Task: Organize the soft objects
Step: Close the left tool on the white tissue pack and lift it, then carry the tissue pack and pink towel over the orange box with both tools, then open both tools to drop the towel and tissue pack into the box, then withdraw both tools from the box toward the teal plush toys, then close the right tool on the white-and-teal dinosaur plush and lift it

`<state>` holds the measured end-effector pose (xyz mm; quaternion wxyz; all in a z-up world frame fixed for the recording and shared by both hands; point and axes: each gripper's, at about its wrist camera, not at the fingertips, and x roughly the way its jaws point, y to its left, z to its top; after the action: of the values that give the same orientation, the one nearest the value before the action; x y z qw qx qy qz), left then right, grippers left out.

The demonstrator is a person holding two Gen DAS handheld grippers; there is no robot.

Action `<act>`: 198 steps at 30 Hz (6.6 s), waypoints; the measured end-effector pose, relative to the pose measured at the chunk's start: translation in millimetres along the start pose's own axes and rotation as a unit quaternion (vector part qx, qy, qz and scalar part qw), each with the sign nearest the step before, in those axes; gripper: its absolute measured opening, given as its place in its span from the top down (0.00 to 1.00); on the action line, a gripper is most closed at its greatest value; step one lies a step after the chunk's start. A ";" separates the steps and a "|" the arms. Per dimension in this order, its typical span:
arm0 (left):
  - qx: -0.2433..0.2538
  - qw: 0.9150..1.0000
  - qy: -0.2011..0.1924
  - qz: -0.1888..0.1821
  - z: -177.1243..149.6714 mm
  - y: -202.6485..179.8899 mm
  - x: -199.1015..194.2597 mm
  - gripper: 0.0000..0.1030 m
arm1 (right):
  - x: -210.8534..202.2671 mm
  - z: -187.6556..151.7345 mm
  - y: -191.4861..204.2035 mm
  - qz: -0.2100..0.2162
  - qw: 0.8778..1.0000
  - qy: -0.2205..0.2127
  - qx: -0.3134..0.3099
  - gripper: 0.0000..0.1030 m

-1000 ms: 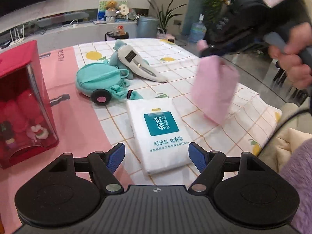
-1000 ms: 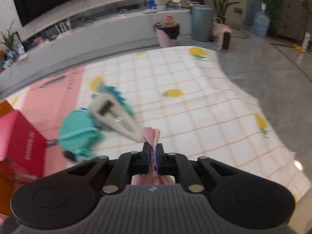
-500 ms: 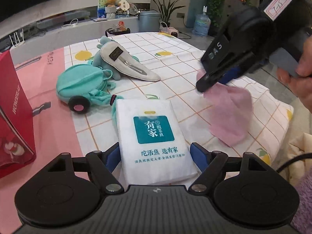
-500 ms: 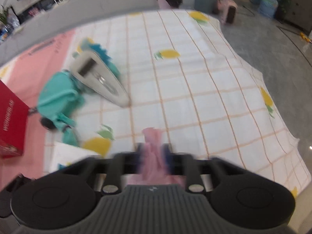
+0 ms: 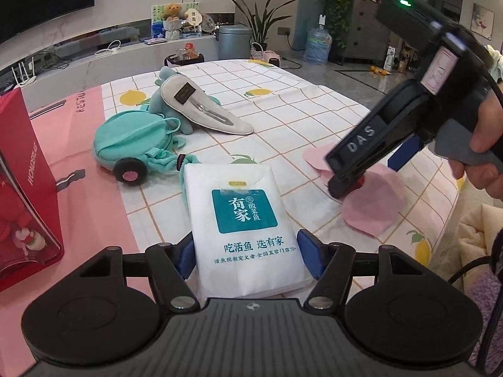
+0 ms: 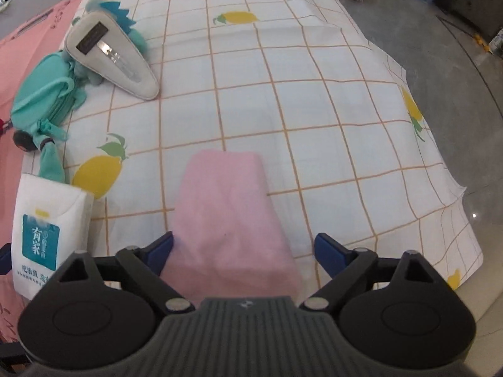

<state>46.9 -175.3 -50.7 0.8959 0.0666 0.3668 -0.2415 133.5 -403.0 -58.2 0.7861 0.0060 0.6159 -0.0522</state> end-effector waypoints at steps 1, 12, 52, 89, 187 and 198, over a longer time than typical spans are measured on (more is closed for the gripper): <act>-0.002 1.000 -0.001 0.002 1.0 0.3 -0.4 0.27 | -2.2 -1.3 -1.4 0.005 1.000 -0.006 0.000 0.30; -0.010 1.000 -0.011 0.017 5.8 5.4 -11.4 0.28 | -15.5 -8.9 9.5 0.007 0.998 -0.038 -0.040 0.96; -0.121 0.973 -0.167 0.108 86.7 169.3 -164.5 0.29 | -211.0 56.6 182.2 0.095 0.946 -0.309 -0.013 0.96; -0.238 0.954 0.174 0.059 23.7 298.5 -56.3 0.15 | -80.0 102.7 473.0 0.091 0.953 -0.051 -0.285 0.96; -0.154 0.982 -0.094 0.055 20.2 77.7 -38.4 0.09 | -73.7 -3.8 95.4 0.009 0.964 -0.261 0.056 0.03; -0.147 0.983 -0.076 0.073 43.9 75.1 -0.7 0.09 | -22.9 58.0 99.3 0.062 0.957 -0.269 0.088 0.03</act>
<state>110.1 -122.4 -23.0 0.9365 -0.0581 0.3231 -0.1233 193.1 -306.8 -27.4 0.9206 0.0988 0.3735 -0.0575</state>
